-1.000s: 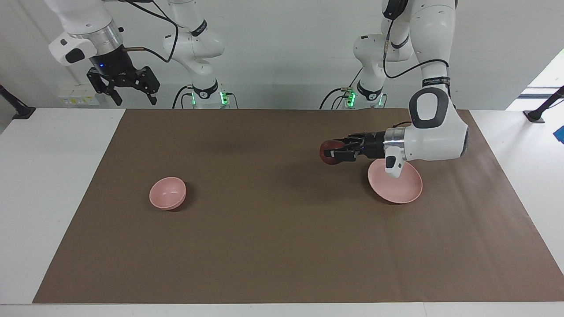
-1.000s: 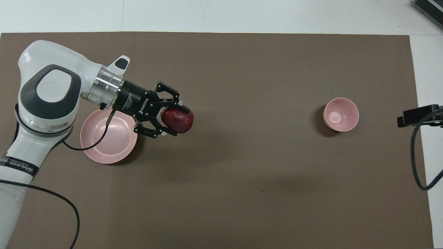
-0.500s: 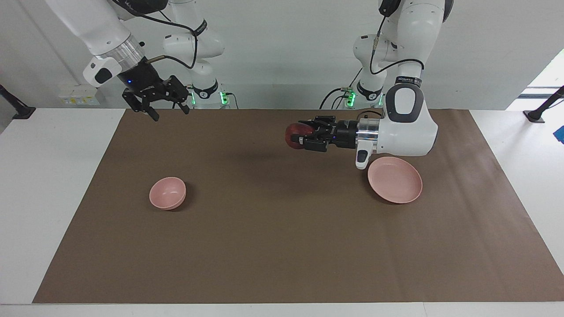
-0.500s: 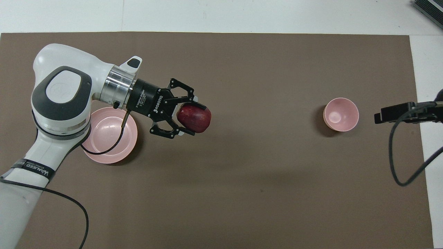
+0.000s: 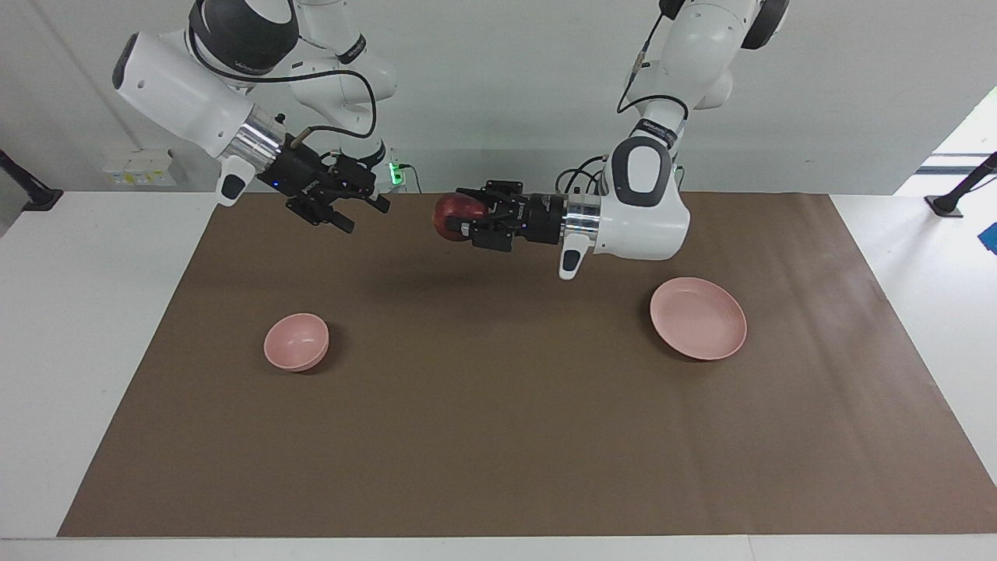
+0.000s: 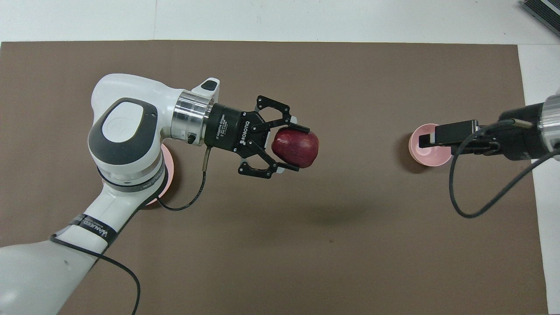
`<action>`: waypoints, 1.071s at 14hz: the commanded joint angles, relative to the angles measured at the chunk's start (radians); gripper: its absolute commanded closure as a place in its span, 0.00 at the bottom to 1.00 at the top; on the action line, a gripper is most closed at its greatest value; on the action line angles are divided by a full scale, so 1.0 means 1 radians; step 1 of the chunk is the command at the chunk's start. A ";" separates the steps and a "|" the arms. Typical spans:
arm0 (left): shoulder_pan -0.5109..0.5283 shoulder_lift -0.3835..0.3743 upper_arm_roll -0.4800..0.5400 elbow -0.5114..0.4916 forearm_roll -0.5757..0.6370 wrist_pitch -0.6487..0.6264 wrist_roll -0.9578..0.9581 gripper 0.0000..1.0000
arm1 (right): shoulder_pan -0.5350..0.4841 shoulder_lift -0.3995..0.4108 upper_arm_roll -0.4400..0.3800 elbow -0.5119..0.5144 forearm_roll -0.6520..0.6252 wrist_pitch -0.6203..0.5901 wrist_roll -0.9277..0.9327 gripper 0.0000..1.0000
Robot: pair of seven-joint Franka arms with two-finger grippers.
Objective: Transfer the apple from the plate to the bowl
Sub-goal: 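Lift the apple with the left gripper while the right gripper approaches, then close the right gripper on the apple held by the left gripper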
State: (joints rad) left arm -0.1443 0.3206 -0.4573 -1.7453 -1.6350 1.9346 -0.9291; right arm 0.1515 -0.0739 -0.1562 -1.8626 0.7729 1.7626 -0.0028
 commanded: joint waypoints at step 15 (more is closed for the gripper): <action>-0.124 -0.075 -0.041 -0.074 -0.247 0.156 -0.004 1.00 | -0.009 -0.152 0.004 -0.176 0.172 -0.112 -0.008 0.00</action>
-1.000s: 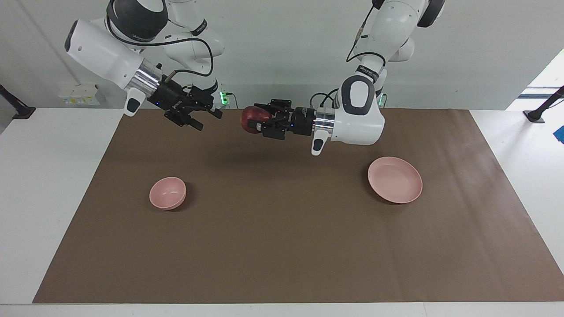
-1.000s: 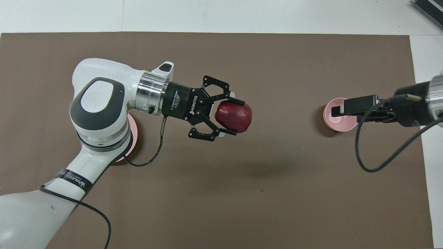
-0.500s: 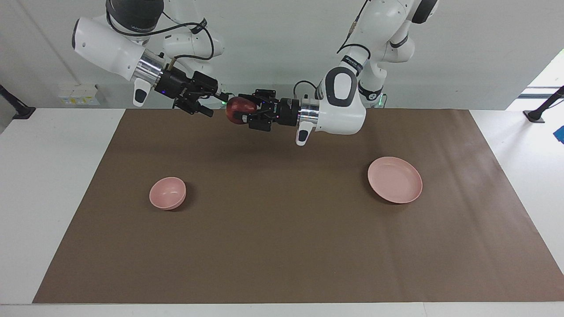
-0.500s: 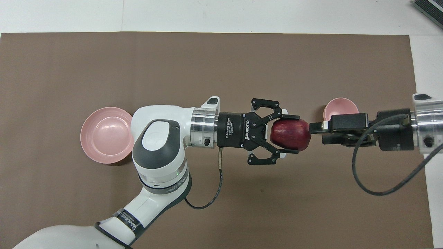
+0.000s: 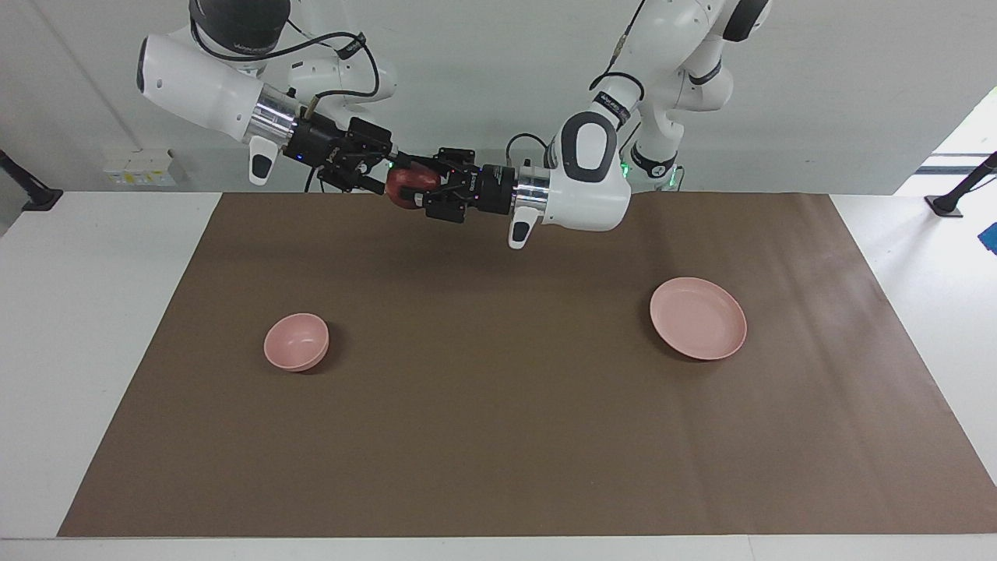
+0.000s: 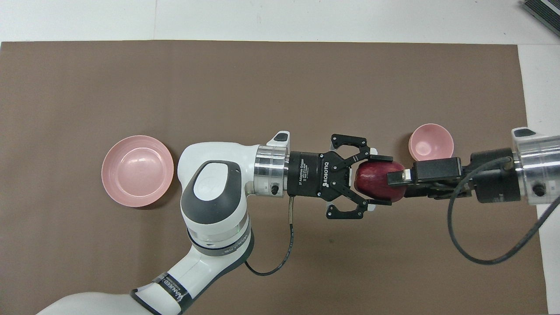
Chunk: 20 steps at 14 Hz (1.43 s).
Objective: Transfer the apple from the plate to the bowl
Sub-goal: 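Close the right gripper on the apple held by the left gripper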
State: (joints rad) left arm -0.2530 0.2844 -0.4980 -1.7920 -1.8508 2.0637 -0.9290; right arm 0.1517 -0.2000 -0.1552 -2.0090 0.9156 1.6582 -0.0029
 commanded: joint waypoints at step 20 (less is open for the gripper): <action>-0.045 -0.047 -0.034 -0.027 -0.033 0.039 -0.004 1.00 | -0.064 -0.033 -0.007 -0.028 -0.018 -0.180 -0.032 0.00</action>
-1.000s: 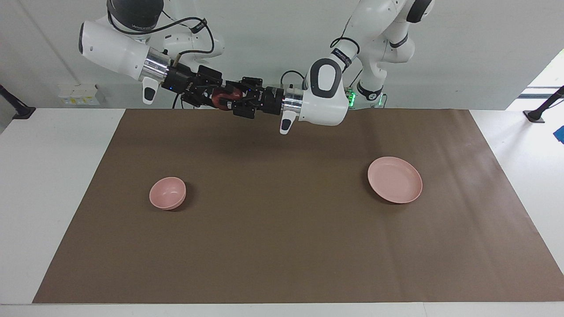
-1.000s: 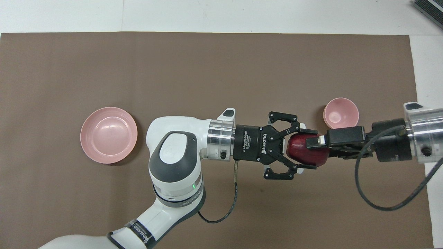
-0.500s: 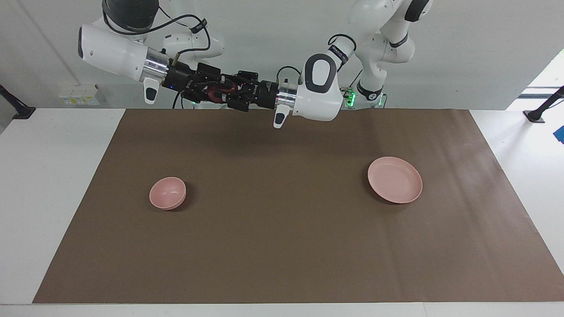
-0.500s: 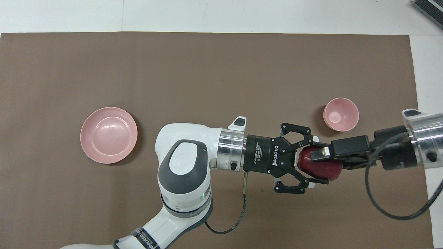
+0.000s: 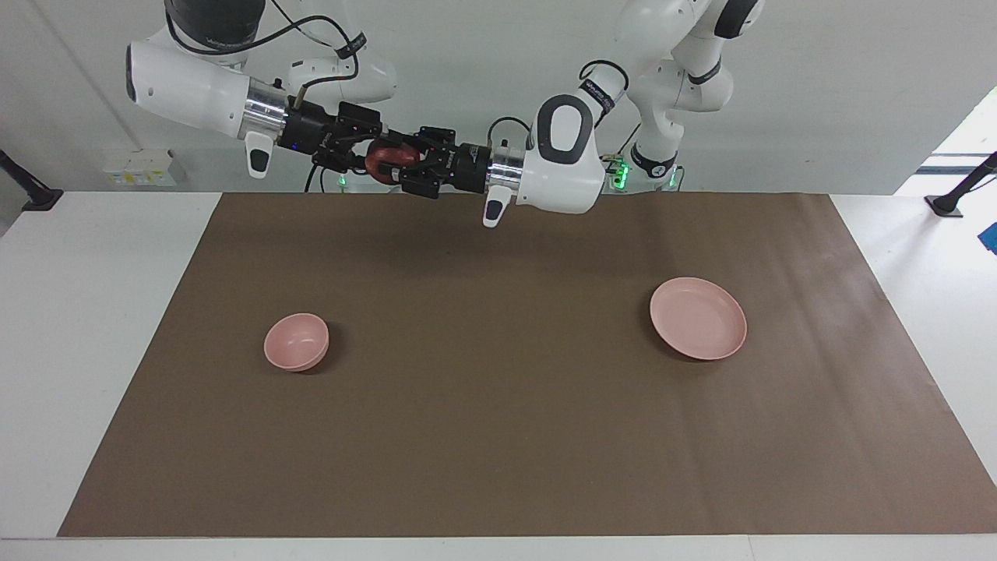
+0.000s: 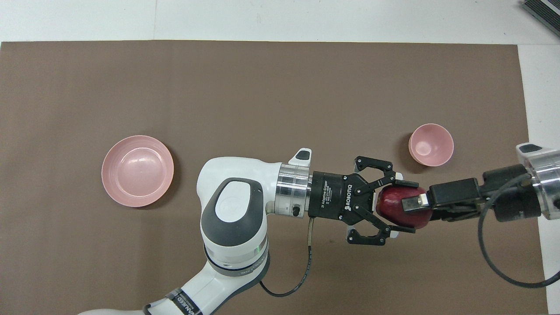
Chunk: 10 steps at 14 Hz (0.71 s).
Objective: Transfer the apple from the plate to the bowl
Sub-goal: 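Close the right gripper on the apple held by the left gripper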
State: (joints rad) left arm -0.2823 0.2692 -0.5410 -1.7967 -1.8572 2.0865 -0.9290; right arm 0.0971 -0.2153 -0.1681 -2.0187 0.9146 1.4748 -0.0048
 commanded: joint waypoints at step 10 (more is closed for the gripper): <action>-0.034 -0.036 0.007 -0.024 -0.027 0.018 -0.002 1.00 | 0.000 -0.024 0.009 -0.022 -0.062 0.001 -0.026 0.47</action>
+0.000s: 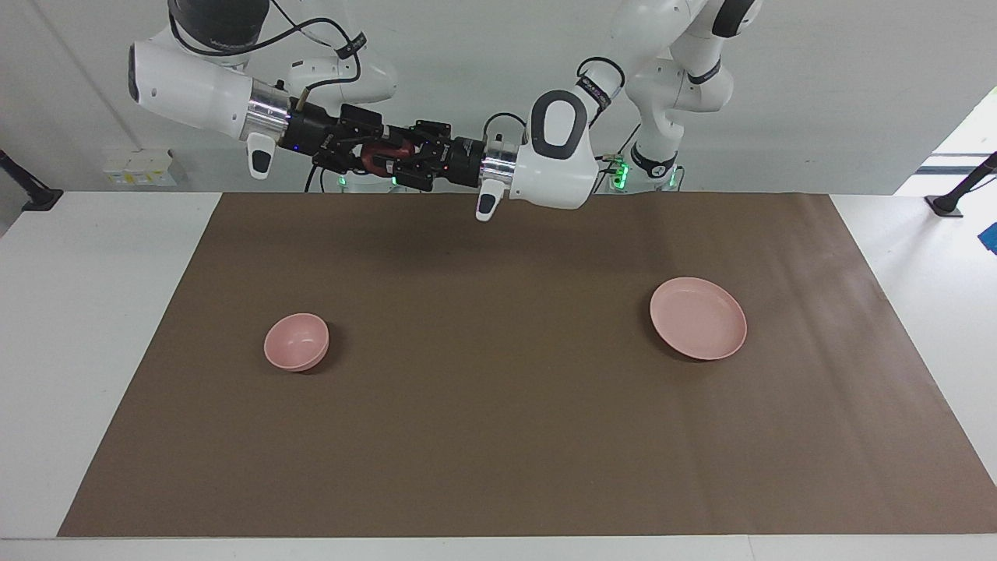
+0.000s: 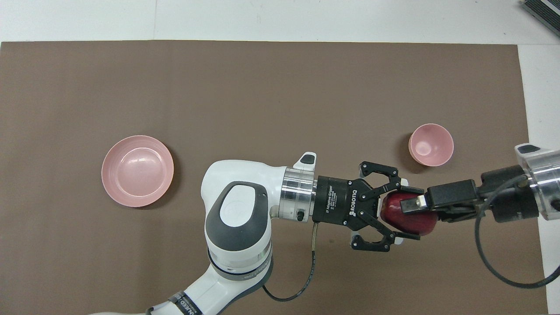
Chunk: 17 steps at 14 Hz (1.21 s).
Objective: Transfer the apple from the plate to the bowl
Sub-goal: 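Close the right gripper on the apple held by the left gripper, then open the left gripper while the right gripper pulls the apple away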
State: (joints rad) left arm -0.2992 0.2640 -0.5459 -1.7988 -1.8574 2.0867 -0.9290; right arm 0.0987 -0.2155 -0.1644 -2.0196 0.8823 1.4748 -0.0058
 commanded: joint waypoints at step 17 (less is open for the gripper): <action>0.063 -0.012 0.024 -0.022 0.389 0.026 -0.017 0.00 | -0.047 0.065 0.002 0.093 -0.574 0.082 -0.106 1.00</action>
State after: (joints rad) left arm -0.2698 0.2632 -0.5196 -1.8024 -1.5470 2.1279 -0.9302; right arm 0.0653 -0.1843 -0.1707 -1.9671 0.3878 1.5328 -0.0787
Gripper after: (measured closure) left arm 0.000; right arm 0.115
